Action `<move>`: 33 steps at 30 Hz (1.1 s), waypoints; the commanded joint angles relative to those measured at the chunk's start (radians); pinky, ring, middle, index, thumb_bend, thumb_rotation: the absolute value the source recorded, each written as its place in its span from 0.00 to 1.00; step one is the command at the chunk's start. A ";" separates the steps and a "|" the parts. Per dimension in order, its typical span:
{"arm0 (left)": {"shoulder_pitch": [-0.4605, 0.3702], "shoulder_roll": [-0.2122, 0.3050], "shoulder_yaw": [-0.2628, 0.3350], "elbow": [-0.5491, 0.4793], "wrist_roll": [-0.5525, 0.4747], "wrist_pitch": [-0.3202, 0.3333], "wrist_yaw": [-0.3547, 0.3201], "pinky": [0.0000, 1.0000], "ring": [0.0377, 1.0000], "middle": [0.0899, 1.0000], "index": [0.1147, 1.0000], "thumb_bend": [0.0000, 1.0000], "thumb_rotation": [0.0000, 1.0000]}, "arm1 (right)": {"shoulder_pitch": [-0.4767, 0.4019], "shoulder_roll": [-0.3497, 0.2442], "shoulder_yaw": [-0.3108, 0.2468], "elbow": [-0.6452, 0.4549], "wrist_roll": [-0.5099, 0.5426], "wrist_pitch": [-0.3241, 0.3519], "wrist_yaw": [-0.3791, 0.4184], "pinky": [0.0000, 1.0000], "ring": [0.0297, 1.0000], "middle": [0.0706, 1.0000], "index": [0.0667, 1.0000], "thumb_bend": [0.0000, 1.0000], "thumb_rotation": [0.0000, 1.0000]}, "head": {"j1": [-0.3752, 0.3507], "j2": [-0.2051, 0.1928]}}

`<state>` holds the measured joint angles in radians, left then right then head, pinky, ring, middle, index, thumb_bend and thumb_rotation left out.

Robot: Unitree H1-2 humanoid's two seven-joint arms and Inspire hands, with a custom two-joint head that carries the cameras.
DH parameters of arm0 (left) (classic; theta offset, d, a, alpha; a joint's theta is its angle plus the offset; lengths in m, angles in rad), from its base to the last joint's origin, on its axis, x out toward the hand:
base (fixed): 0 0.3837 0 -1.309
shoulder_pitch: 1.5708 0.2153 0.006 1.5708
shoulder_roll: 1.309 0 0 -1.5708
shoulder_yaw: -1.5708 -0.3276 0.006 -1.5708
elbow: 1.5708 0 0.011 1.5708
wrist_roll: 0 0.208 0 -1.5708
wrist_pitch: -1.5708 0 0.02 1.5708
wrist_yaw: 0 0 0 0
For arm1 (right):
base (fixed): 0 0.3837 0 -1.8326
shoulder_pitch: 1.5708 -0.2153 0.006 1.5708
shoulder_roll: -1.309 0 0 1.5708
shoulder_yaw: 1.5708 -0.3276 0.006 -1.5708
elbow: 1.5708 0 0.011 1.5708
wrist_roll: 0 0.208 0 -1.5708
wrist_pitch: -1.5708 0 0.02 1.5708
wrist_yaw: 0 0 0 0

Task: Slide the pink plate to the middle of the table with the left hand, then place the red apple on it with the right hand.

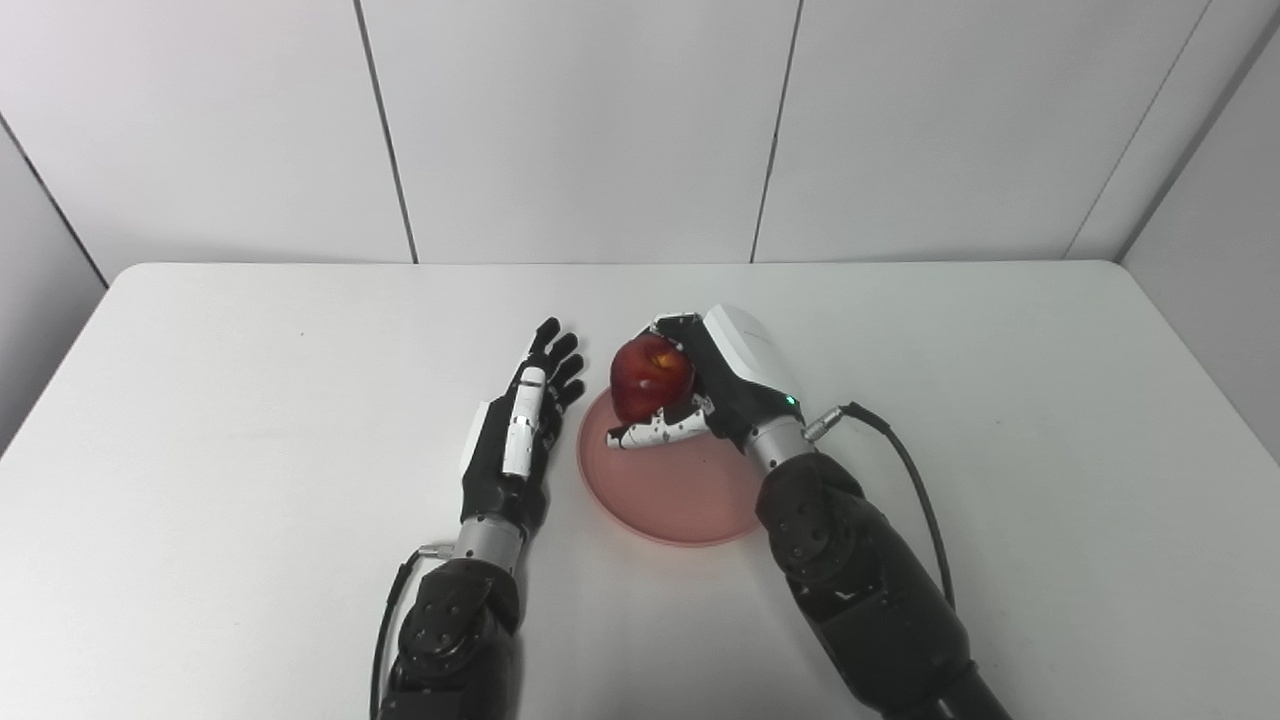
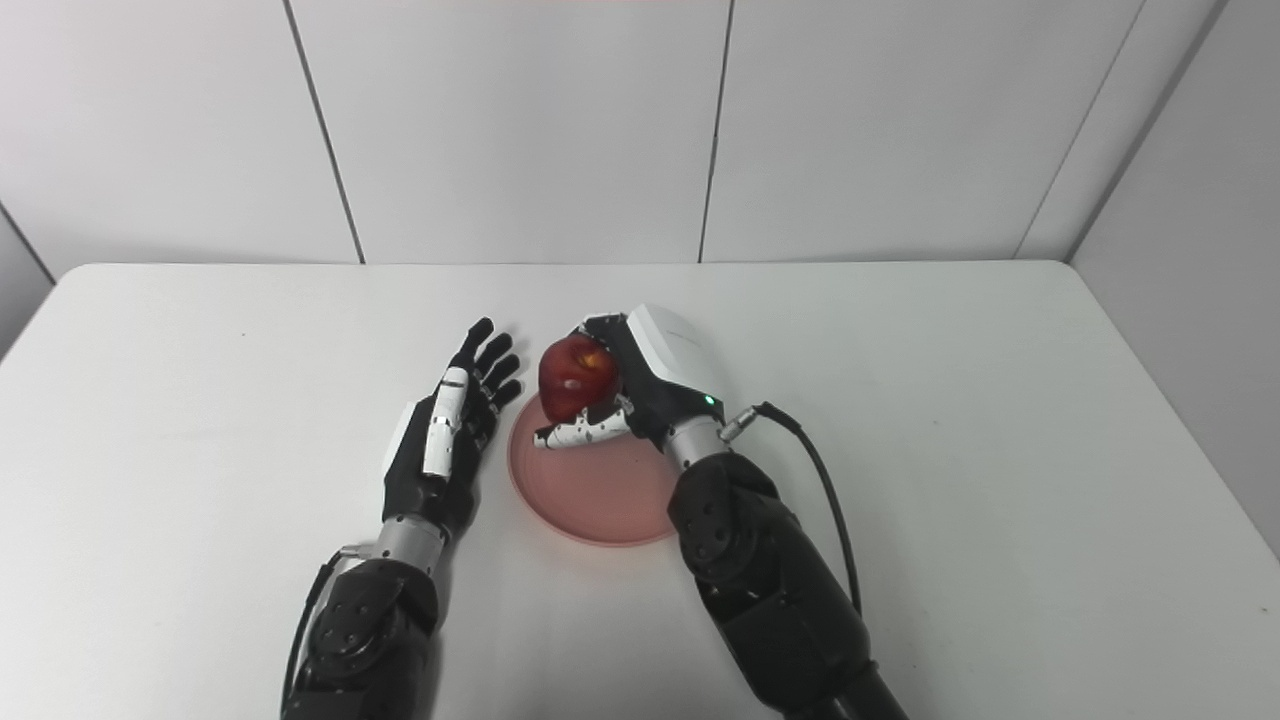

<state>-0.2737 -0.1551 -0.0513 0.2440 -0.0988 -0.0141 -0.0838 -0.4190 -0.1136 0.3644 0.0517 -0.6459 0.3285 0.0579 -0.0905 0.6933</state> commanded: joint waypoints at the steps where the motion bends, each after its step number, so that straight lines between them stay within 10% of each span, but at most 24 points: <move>1: 0.024 -0.012 -0.003 0.023 0.010 0.028 0.019 0.93 0.93 0.94 0.92 0.36 1.00 | -0.024 -0.002 0.001 -0.021 -0.005 -0.063 -0.022 0.26 0.33 0.41 0.45 0.52 0.14 | 0.001 0.003; 33: 0.023 -0.009 -0.010 0.011 0.001 0.049 0.023 0.93 0.94 0.94 0.92 0.37 1.00 | 0.030 -0.020 0.040 0.015 -0.129 -0.095 -0.106 0.24 0.32 0.41 0.45 0.52 0.15 | 0.000 0.009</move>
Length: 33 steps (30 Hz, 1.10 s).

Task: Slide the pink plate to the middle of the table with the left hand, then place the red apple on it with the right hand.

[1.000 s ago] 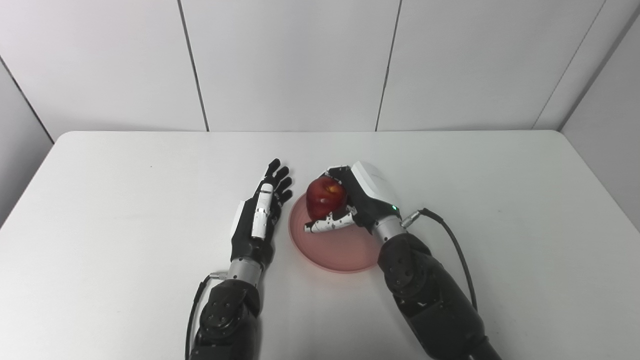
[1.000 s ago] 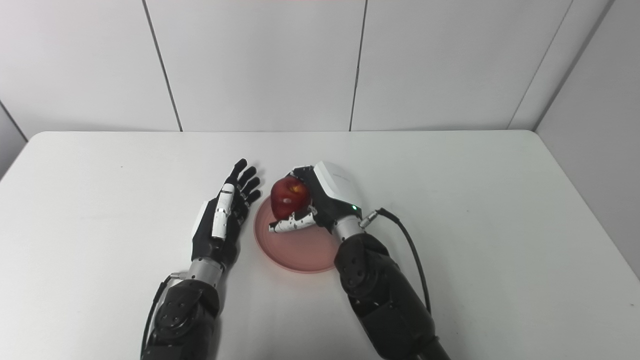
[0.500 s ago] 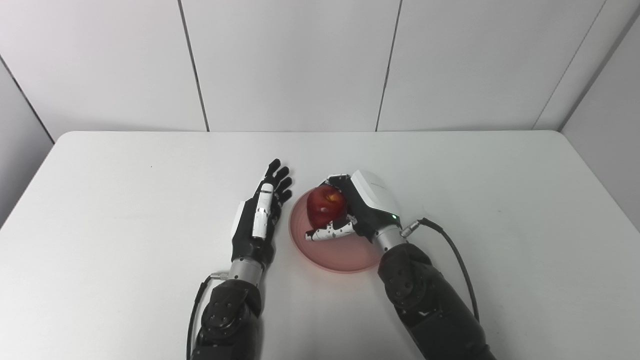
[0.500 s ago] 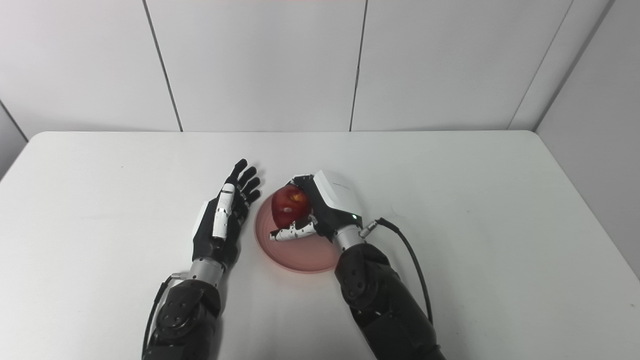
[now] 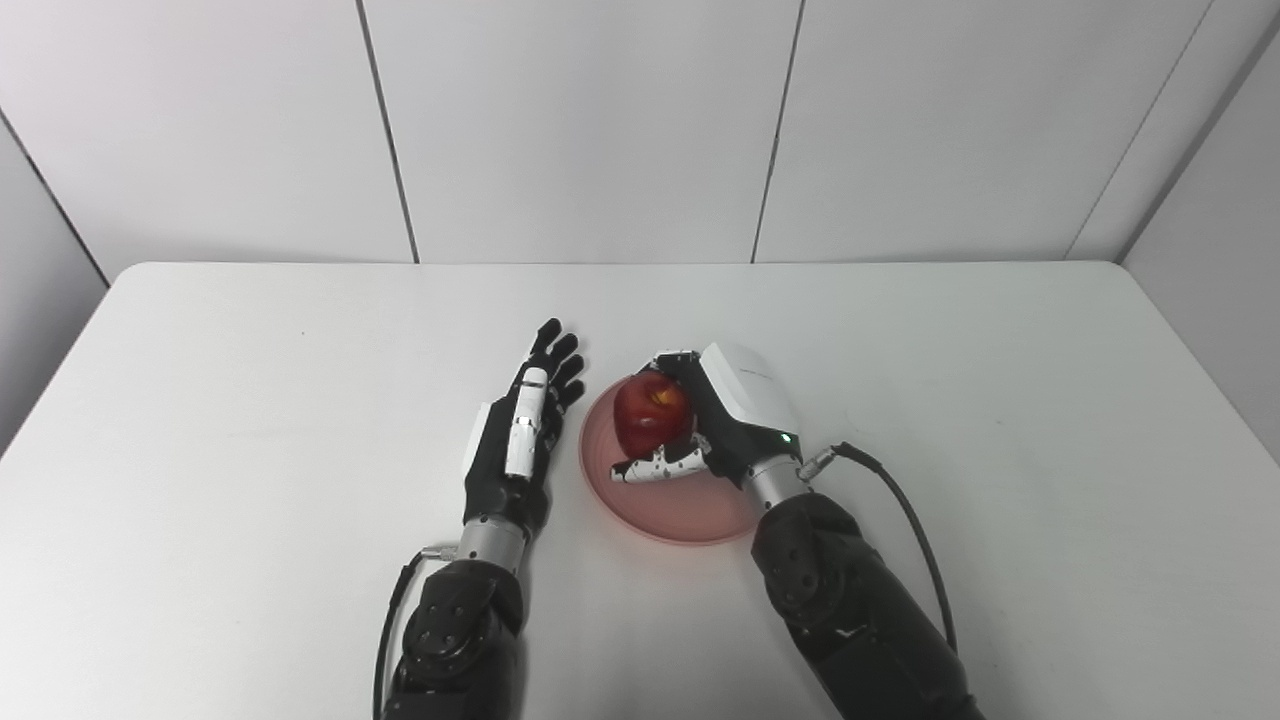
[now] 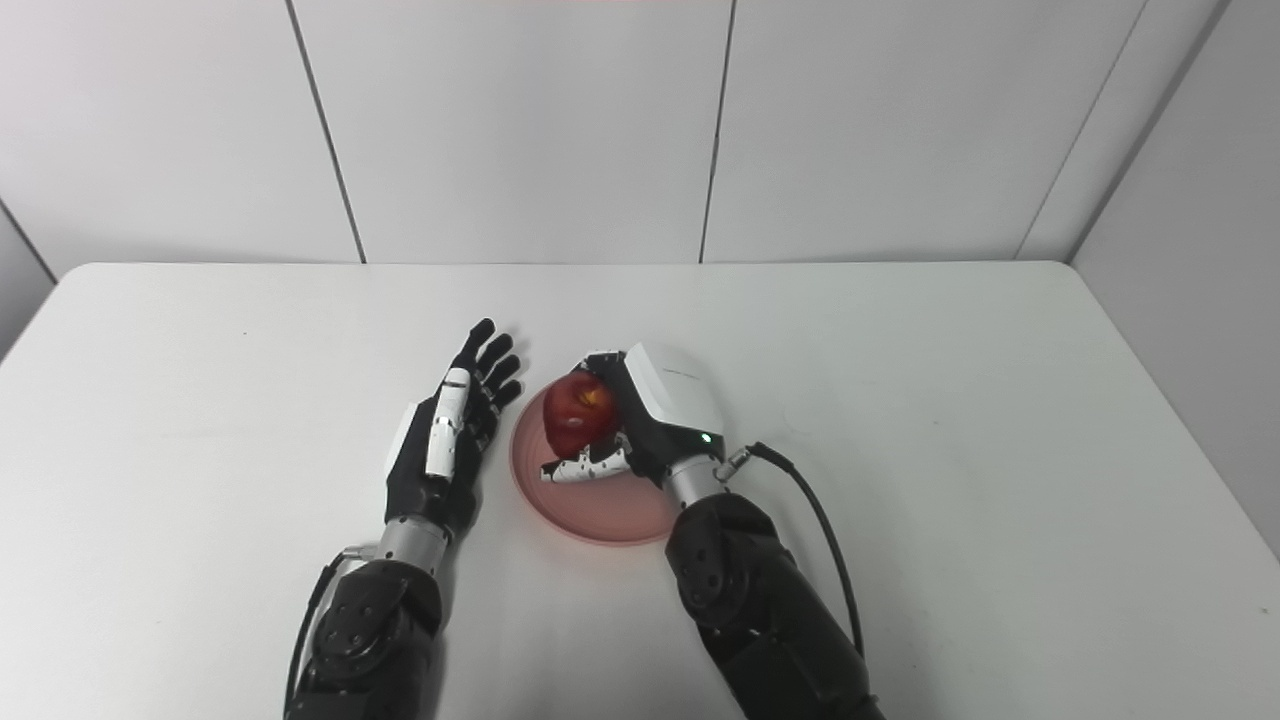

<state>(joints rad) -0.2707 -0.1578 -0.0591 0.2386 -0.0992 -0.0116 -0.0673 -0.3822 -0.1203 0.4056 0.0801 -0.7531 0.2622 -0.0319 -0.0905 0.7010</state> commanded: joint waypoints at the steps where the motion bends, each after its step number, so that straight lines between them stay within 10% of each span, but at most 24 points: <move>1: 0.020 -0.005 -0.002 0.017 0.000 0.047 0.005 0.93 0.94 0.94 0.92 0.37 1.00 | -0.006 -0.014 0.000 -0.014 -0.025 -0.032 -0.021 0.24 0.33 0.42 0.45 0.52 0.15 | 0.000 0.001; 7: 0.018 -0.007 0.000 0.018 -0.006 0.045 0.005 0.92 0.93 0.93 0.91 0.36 1.00 | -0.006 -0.013 0.003 -0.020 -0.037 -0.046 -0.040 0.29 0.39 0.49 0.45 0.52 0.16 | 0.000 -0.002; 11: 0.018 -0.001 -0.006 0.019 0.003 0.041 0.002 0.92 0.93 0.93 0.92 0.36 1.00 | -0.013 -0.015 0.004 -0.024 -0.036 -0.038 -0.018 0.29 0.40 0.50 0.55 0.88 0.30 | 0.000 -0.004; 15: 0.017 -0.001 -0.004 0.023 -0.002 0.037 0.001 0.92 0.93 0.93 0.92 0.37 1.00 | -0.019 -0.020 0.012 -0.028 -0.041 -0.023 0.015 0.33 0.44 0.53 0.58 0.96 0.38 | -0.001 -0.004; 33: 0.020 -0.003 0.000 0.010 -0.017 0.059 -0.004 0.94 0.95 0.95 0.93 0.36 1.00 | -0.018 -0.018 -0.002 -0.057 -0.044 -0.044 0.043 0.60 0.66 0.71 0.70 1.00 0.55 | -0.004 -0.005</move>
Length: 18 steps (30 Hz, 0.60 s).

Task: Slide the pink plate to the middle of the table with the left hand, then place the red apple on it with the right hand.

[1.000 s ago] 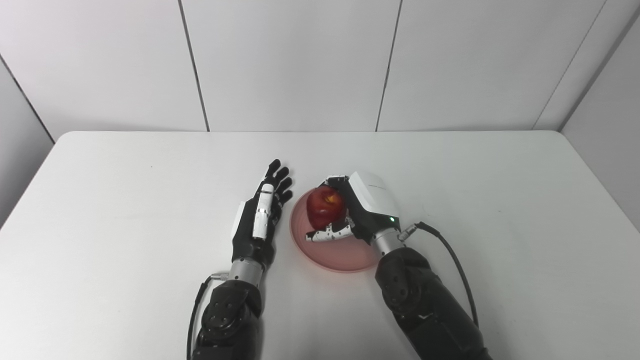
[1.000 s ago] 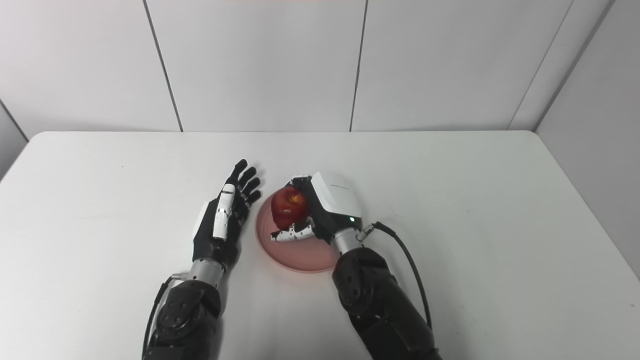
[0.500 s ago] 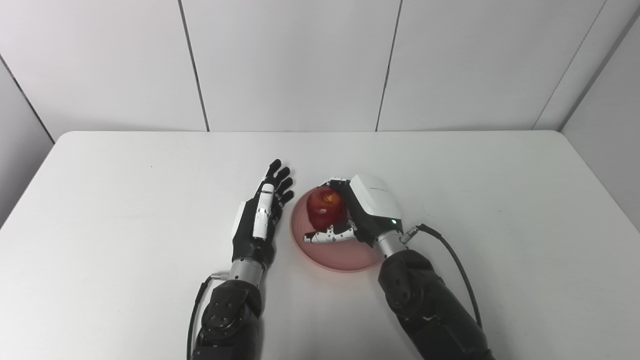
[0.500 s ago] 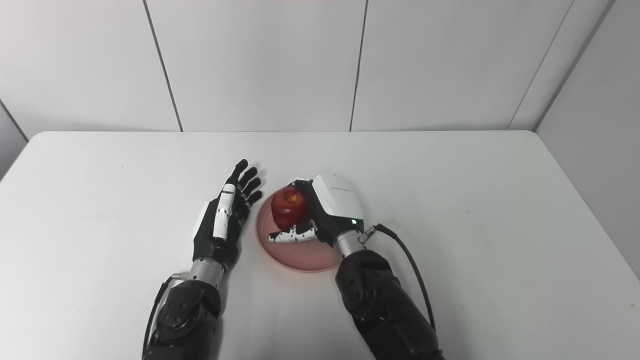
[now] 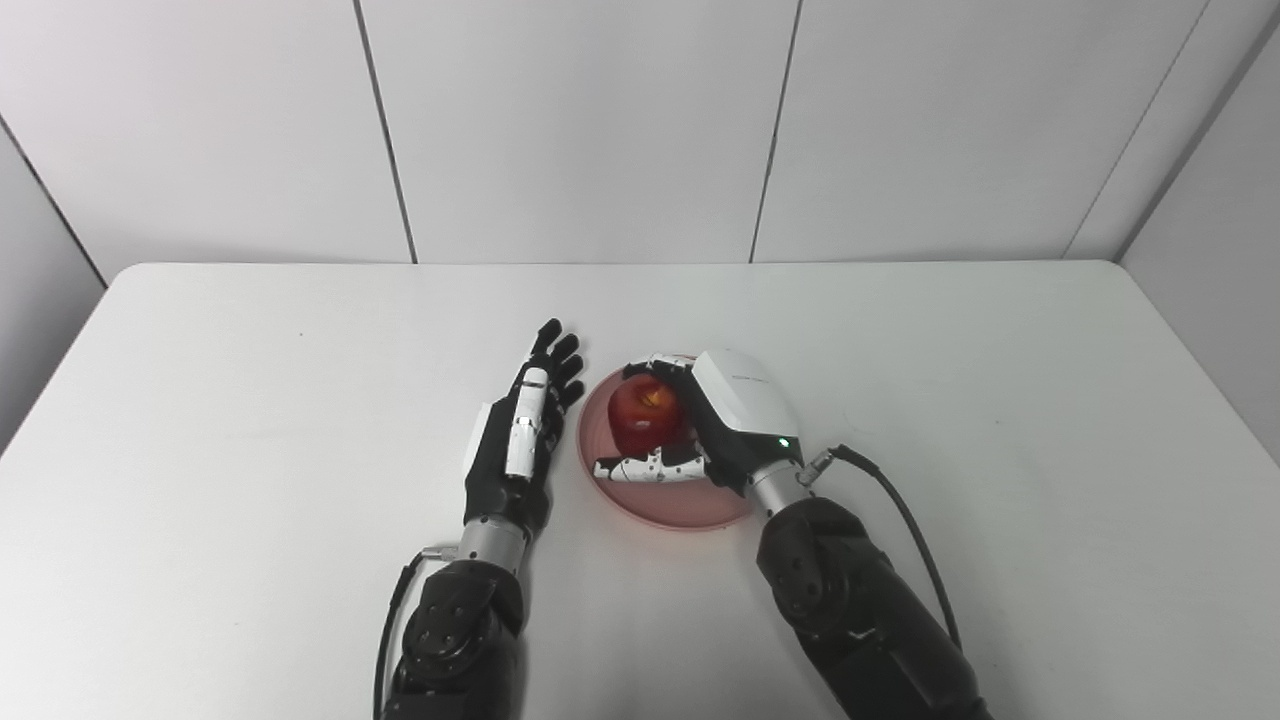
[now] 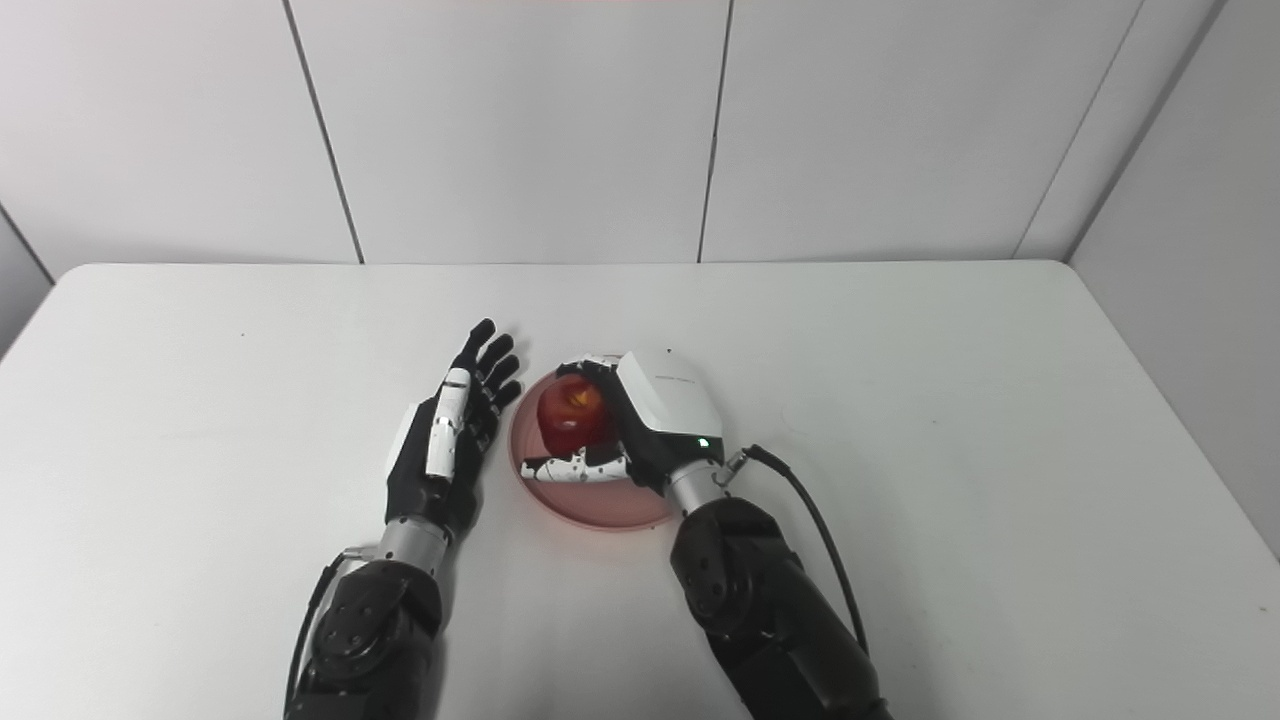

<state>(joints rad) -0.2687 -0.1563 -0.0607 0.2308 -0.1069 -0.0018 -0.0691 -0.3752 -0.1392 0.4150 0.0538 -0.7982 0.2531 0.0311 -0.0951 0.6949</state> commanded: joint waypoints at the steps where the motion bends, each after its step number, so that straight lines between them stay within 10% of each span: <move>1: 0.018 -0.004 0.001 0.019 -0.009 0.047 -0.003 0.94 0.95 0.95 0.93 0.36 1.00 | -0.025 0.001 -0.014 -0.032 0.004 -0.038 -0.022 0.61 0.67 0.72 0.72 1.00 0.56 | 0.001 0.001; 18: 0.019 -0.009 0.003 0.025 -0.009 0.034 0.004 0.92 0.96 0.96 0.92 0.36 1.00 | -0.025 0.002 -0.063 -0.137 0.009 -0.045 -0.064 0.64 0.71 0.77 0.82 1.00 0.67 | -0.001 -0.001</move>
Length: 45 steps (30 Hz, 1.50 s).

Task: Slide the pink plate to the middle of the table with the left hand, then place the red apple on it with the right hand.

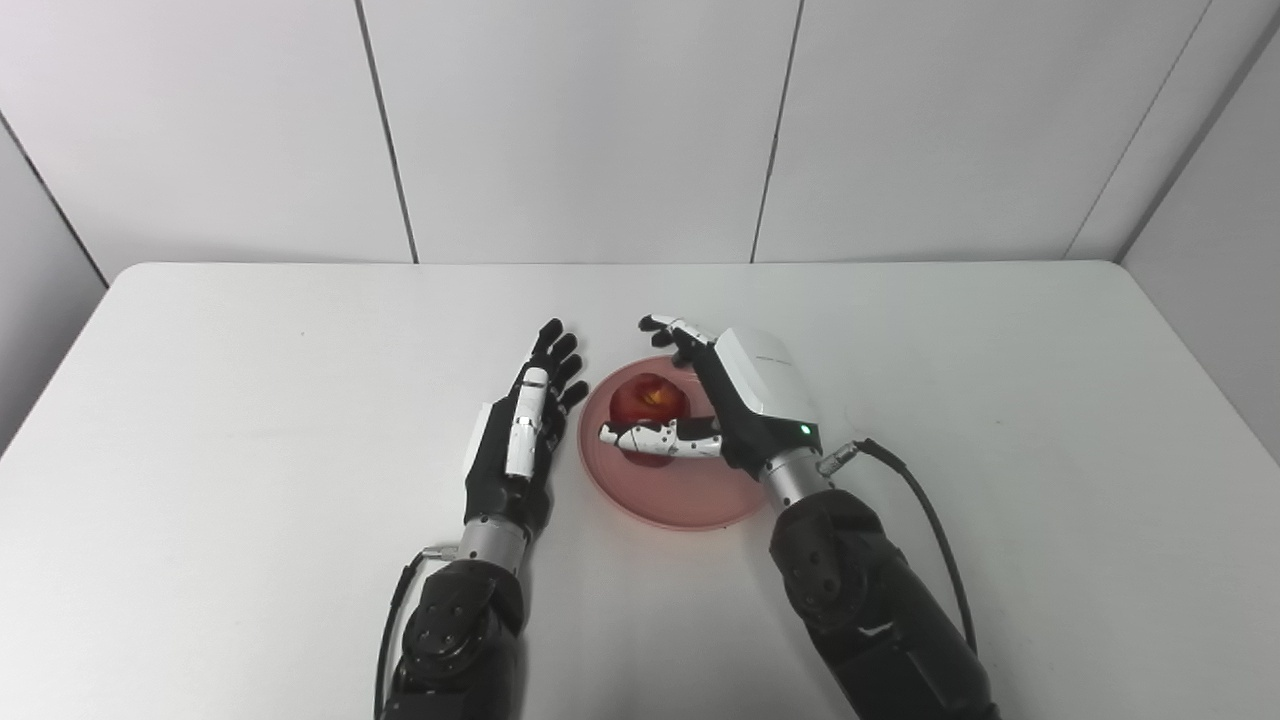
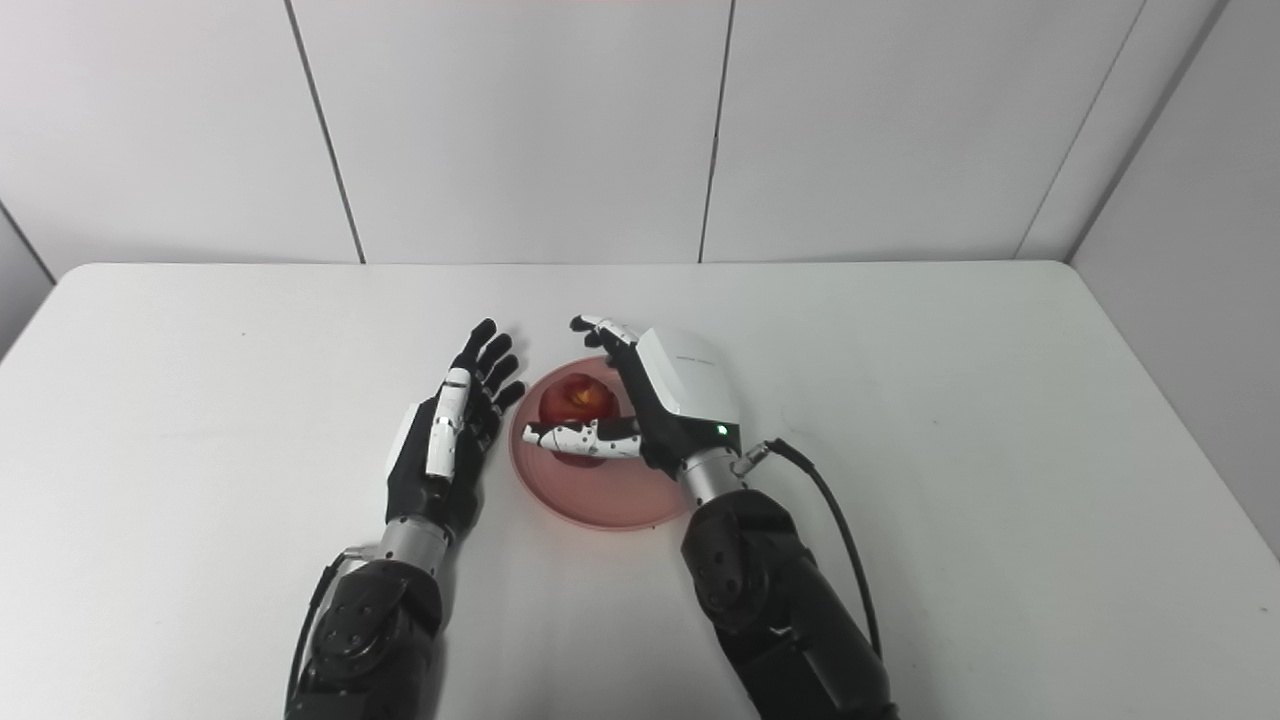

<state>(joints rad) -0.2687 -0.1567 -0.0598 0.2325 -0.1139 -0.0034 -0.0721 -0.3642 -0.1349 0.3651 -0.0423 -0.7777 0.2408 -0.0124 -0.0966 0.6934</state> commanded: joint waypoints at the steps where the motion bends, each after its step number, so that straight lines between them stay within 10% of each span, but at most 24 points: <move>1: 0.019 -0.008 0.001 0.025 -0.001 0.036 0.007 0.93 0.96 0.96 0.93 0.36 1.00 | -0.037 -0.003 -0.016 -0.049 -0.013 -0.030 -0.018 0.64 0.71 0.77 0.83 1.00 0.66 | 0.000 0.000; 20: 0.012 0.002 -0.002 0.052 -0.002 0.019 0.003 0.93 0.94 0.94 0.93 0.37 1.00 | -0.009 0.001 -0.142 -0.135 0.045 -0.082 -0.116 0.63 0.71 0.74 0.79 1.00 0.69 | 0.000 -0.006; 25: 0.013 0.003 0.000 0.050 -0.005 0.019 0.002 0.94 0.93 0.94 0.92 0.37 1.00 | 0.031 0.022 -0.201 -0.123 0.112 -0.085 -0.144 0.63 0.71 0.74 0.78 1.00 0.86 | -0.002 -0.008; 29: 0.015 0.004 0.001 0.048 -0.009 0.017 -0.002 0.94 0.93 0.93 0.92 0.37 1.00 | 0.058 0.034 -0.236 -0.108 0.167 -0.088 -0.145 0.66 0.75 0.77 0.78 0.88 1.00 | 0.000 -0.010; 45: 0.020 0.014 0.001 0.034 -0.008 0.013 -0.015 0.94 0.94 0.94 0.93 0.37 1.00 | 0.149 0.108 -0.379 -0.110 0.611 -0.096 -0.044 0.91 0.96 0.97 0.98 0.60 1.00 | 0.009 -0.030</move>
<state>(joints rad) -0.2728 -0.1510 -0.0598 0.2463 -0.1244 -0.0154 -0.0854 -0.2000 -0.0403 0.0032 -0.1284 -0.2346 0.1912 -0.0696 -0.0890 0.6642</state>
